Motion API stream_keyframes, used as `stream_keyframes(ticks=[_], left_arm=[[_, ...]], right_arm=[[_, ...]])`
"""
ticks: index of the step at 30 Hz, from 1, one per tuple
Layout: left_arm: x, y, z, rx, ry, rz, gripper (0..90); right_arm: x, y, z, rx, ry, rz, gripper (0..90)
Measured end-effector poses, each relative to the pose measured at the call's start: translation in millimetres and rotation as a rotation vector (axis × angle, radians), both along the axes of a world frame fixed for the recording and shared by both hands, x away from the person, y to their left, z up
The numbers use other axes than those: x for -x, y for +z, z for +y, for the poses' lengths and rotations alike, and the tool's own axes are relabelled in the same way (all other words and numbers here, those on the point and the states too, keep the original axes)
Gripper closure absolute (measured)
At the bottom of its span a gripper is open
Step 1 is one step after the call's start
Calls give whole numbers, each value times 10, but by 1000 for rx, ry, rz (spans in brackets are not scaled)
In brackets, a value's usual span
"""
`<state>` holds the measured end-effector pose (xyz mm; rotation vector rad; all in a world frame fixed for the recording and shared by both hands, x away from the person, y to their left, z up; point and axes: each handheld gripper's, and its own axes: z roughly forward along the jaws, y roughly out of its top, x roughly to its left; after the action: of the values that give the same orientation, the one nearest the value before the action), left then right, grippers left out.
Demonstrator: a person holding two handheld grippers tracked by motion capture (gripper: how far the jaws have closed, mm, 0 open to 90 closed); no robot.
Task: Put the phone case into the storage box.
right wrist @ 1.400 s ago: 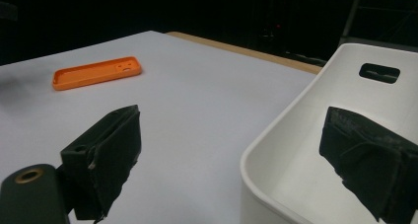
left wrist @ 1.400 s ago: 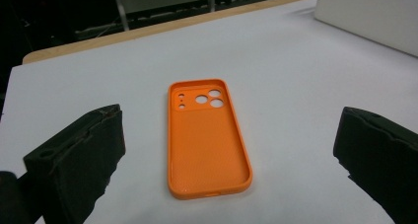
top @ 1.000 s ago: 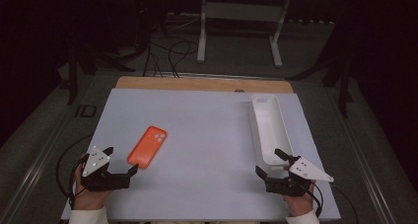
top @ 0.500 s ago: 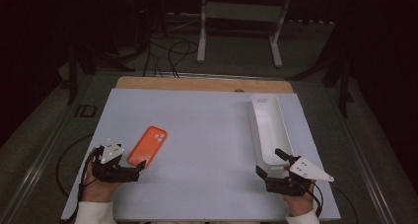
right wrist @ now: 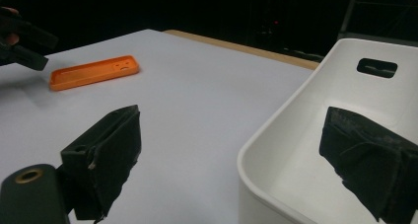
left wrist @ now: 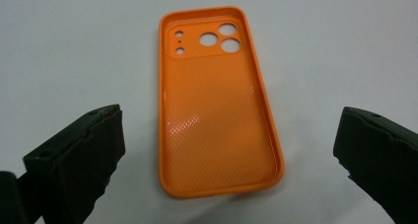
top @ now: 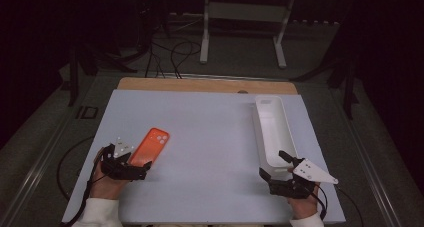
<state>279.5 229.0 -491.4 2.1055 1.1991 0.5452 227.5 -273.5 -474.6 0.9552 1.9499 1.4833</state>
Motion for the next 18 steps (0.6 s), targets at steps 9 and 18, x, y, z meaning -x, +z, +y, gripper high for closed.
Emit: stream_keyframes(ticks=[9,18], left_arm=[[-103,-75,-53,-9,7,28,0],[-194,-134,-110,1,11,39,0]], right_arm=[[-1,-1,3,2,0,-1,89],[-1,-1,5,2,1,1,89]])
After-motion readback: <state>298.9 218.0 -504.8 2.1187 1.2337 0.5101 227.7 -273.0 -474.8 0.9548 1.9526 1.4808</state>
